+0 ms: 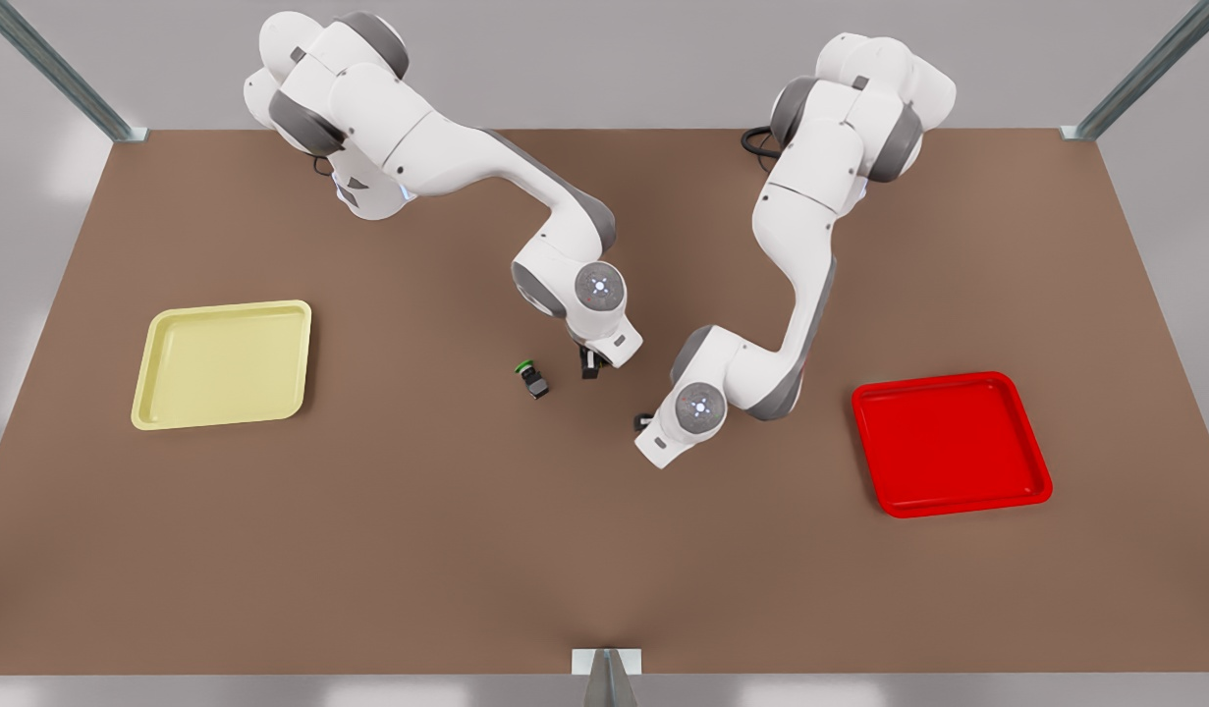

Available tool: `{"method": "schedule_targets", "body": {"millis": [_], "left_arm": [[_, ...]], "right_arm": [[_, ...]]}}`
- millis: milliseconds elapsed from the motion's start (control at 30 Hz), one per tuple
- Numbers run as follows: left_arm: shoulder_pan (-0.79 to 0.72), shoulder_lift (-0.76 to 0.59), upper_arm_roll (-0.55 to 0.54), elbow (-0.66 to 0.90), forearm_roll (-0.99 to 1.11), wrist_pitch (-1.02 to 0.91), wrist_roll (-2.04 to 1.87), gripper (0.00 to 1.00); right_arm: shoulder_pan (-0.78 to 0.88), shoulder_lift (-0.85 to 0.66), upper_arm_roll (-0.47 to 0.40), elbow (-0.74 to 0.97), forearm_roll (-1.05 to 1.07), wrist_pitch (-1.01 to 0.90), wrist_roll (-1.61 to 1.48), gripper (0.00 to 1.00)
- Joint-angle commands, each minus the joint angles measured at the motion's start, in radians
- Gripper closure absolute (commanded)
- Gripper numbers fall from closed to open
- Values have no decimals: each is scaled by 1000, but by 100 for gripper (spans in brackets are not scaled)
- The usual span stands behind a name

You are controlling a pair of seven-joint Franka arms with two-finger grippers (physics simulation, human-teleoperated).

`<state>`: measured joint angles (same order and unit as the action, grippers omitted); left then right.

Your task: Place the switches on the corresponding trays according to their colors

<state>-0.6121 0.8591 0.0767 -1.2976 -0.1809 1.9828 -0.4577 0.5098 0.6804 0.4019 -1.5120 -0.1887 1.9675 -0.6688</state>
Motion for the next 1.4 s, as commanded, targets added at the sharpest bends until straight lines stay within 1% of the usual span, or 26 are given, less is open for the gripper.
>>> {"method": "schedule_targets", "body": {"millis": [0,33,200,267,300,333,367,400,500,633,800,900,967,1100,1233,1267,1300,1333,1367], "left_arm": [[0,3,0,0,0,1,1,0],[2,5,0,0,0,4,-1,0],[-6,46,2,29,0,39,-4,0],[-15,58,3,41,0,37,-4,0],[-26,61,21,46,0,37,-3,0],[-26,70,26,47,1,41,5,0],[-28,71,28,47,61,54,5,0],[-29,71,28,47,63,53,-2,0],[-34,71,26,47,54,54,-26,0],[-55,109,23,66,29,79,-50,0],[-45,110,26,78,24,77,-29,0],[-35,113,26,78,27,77,-1,0],[-41,141,26,127,26,73,-15,0],[-34,147,26,136,27,74,14,0],[-34,153,25,136,27,77,17,1],[-34,153,25,136,27,77,28,7],[-34,153,25,136,27,77,31,29],[-32,152,25,138,26,76,33,36],[-32,152,26,143,27,74,33,36]], "right_arm": [[1,1,-1,-13,0,22,0,0],[1,1,0,-31,0,47,0,0],[1,5,-3,-40,0,48,0,0],[-2,-7,-3,-88,0,105,0,0],[-2,-16,-5,-106,-2,123,0,0],[-1,-28,-6,-149,-2,181,0,0],[4,-28,-8,-180,-2,231,0,0],[6,-27,-8,-203,-2,270,0,0],[3,-22,-11,-243,-8,338,0,0],[-5,-31,-12,-280,-8,361,2,0],[-2,-28,-12,-281,-6,369,2,0],[6,-22,-14,-297,-8,404,0,0],[6,-18,-20,-297,-8,413,0,0],[-14,-67,-21,-339,-11,399,0,0],[-28,-59,-34,-344,-14,409,-18,0],[-30,-58,-34,-344,-14,410,-18,0],[-30,-58,-34,-343,-14,410,-18,0],[-30,-58,-34,-344,-14,410,-18,0],[-30,-59,-34,-344,-14,410,-18,0]]}}
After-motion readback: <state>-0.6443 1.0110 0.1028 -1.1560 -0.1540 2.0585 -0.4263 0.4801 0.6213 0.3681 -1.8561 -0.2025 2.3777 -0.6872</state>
